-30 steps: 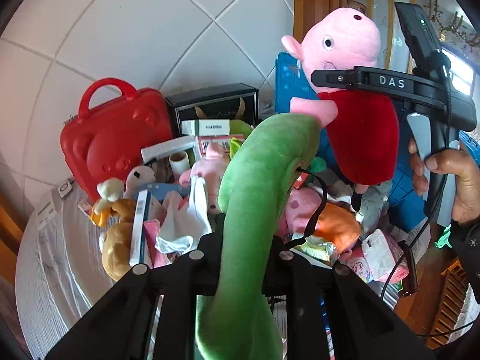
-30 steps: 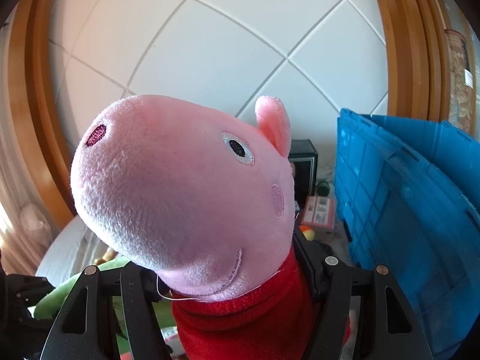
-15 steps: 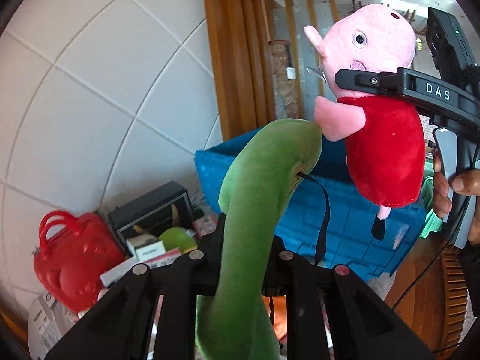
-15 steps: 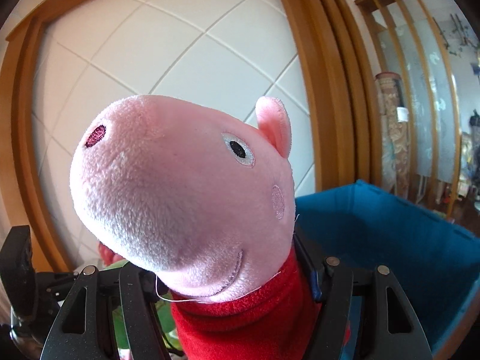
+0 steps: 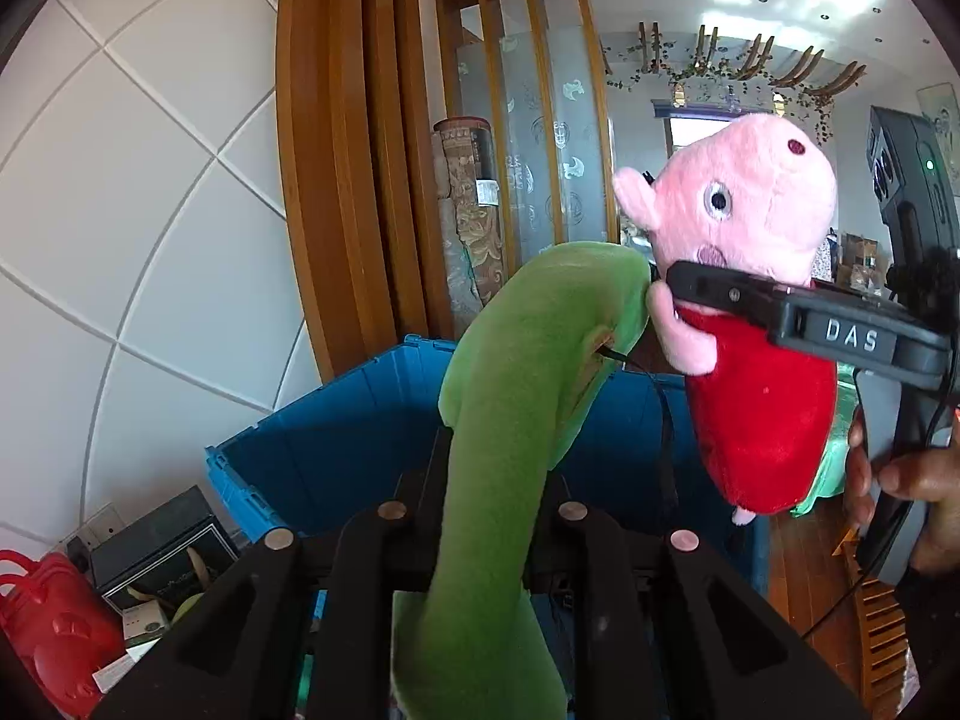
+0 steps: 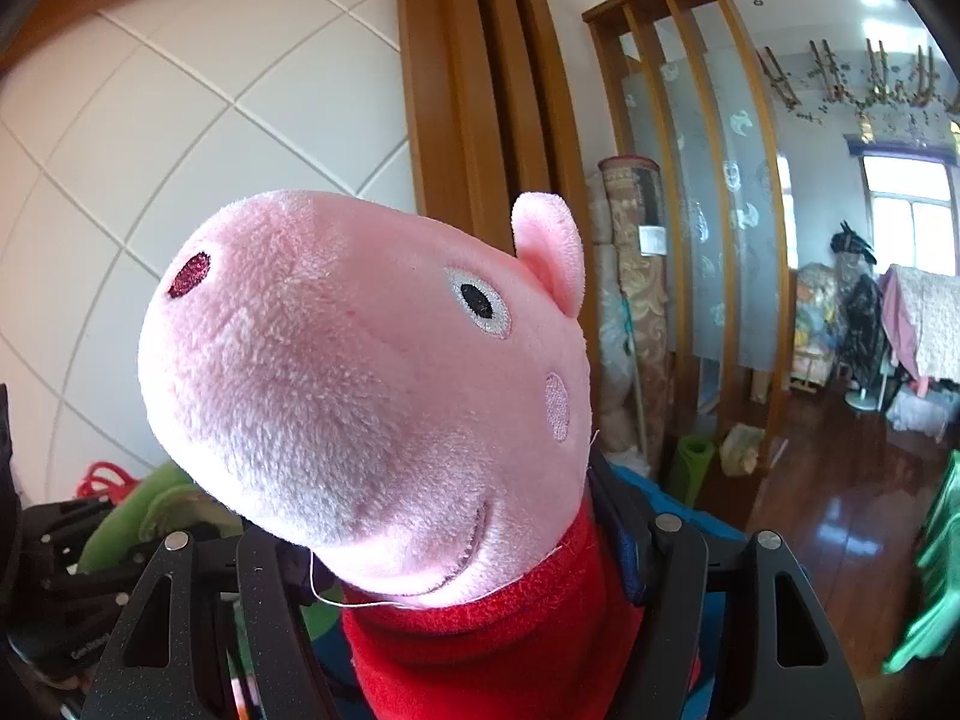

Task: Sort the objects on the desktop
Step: 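Carry both plush items into the blue bin and open both tools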

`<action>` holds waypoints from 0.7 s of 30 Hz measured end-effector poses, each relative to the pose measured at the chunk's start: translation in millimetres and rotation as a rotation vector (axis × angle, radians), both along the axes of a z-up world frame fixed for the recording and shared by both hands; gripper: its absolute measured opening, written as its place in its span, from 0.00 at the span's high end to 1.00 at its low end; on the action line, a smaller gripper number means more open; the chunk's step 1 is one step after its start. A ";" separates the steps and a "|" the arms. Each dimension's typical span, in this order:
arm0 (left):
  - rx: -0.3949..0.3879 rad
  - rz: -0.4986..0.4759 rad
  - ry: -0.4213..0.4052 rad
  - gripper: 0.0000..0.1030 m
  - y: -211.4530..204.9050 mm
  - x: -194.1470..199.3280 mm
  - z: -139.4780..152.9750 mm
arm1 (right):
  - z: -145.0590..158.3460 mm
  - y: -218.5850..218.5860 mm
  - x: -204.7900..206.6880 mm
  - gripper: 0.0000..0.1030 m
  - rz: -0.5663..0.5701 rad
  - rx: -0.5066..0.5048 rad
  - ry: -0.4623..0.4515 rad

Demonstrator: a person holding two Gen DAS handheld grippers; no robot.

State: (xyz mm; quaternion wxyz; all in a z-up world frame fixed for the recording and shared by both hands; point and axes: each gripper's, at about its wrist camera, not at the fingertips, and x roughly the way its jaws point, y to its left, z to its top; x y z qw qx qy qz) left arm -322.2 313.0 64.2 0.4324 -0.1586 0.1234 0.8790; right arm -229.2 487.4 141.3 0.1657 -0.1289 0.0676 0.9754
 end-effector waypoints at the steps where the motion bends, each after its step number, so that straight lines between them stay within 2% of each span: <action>1: -0.011 0.015 -0.009 0.77 10.0 -3.9 0.7 | -2.6 5.0 -3.0 0.27 -0.017 0.014 -0.024; 3: -0.029 0.063 -0.008 0.62 22.3 -10.4 0.1 | -5.2 10.3 1.5 0.22 -0.055 0.037 -0.030; 5: -0.035 0.105 0.009 0.38 28.5 -13.4 -0.5 | -5.1 20.5 6.7 0.08 -0.051 0.019 -0.002; 7: -0.024 0.136 0.025 0.30 25.0 -11.5 -1.2 | -4.8 23.2 15.7 0.05 -0.060 0.027 0.025; 11: -0.023 0.176 0.029 0.29 16.0 -3.0 -5.2 | -7.4 22.9 31.7 0.03 -0.031 0.004 0.056; 16: -0.050 0.240 0.074 0.29 2.4 14.4 -14.1 | -19.4 6.5 47.3 0.00 0.010 -0.012 0.065; 21: -0.063 0.320 0.097 0.29 -18.7 32.5 -25.5 | -28.1 -12.7 58.3 0.00 0.052 0.014 0.053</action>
